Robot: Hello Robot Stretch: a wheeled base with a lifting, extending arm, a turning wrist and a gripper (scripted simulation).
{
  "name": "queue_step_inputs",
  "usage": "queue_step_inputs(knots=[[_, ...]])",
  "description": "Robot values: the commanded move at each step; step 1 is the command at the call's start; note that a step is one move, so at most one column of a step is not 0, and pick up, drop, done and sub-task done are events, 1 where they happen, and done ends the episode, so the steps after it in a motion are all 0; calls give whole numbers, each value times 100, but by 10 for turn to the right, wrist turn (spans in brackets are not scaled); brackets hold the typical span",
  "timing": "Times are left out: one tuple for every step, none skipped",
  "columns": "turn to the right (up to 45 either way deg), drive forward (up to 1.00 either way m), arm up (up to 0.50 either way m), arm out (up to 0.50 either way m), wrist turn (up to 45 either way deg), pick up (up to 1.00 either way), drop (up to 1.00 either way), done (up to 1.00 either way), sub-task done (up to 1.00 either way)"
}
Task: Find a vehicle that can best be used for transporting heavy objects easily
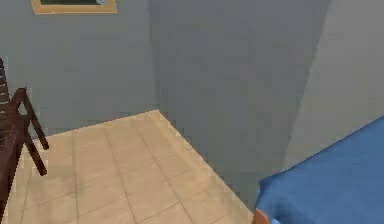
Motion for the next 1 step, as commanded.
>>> queue_step_inputs(knots=[[450, 0, 0, 0, 0, 0, 0, 0, 0]])
